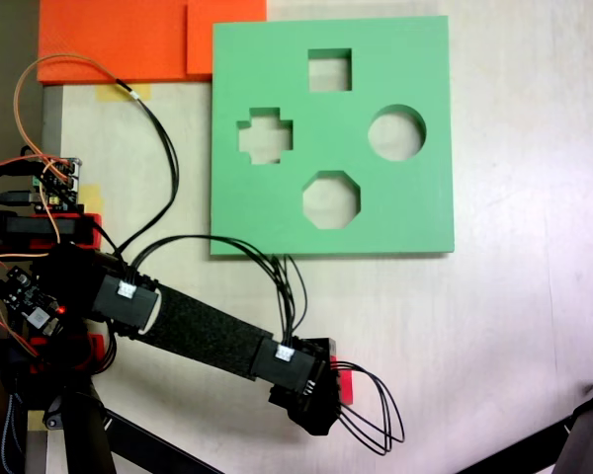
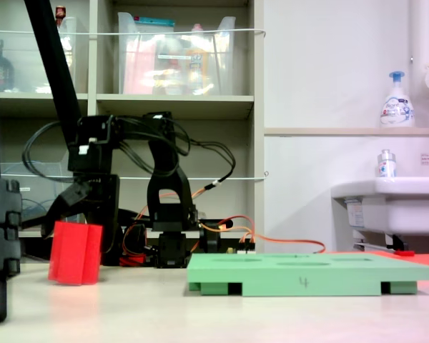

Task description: Put the cross columnar block into the corresponding hole

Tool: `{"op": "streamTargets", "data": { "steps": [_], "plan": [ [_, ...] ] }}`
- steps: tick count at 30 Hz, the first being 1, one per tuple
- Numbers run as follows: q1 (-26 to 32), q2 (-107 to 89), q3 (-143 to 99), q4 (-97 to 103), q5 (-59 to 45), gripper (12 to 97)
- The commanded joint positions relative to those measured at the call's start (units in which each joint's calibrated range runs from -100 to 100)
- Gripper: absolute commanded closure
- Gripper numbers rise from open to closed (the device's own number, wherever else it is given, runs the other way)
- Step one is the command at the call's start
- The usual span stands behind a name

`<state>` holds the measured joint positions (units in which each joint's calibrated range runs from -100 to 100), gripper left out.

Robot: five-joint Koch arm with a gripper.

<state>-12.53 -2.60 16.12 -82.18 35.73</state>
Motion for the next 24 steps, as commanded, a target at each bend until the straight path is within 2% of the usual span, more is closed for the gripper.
{"op": "streamTargets", "data": {
  "steps": [1, 5, 16, 24],
  "plan": [
    [-0.3, 0.4, 0.7, 0.4, -0.3, 67.7],
    [-0.5, 0.4, 0.7, -3.1, -0.2, 75.2],
    [0.7, -10.2, 0.7, -17.2, 0.6, 76.6],
    [6.1, -23.8, 0.7, -17.8, 5.7, 76.6]
  ]
}}
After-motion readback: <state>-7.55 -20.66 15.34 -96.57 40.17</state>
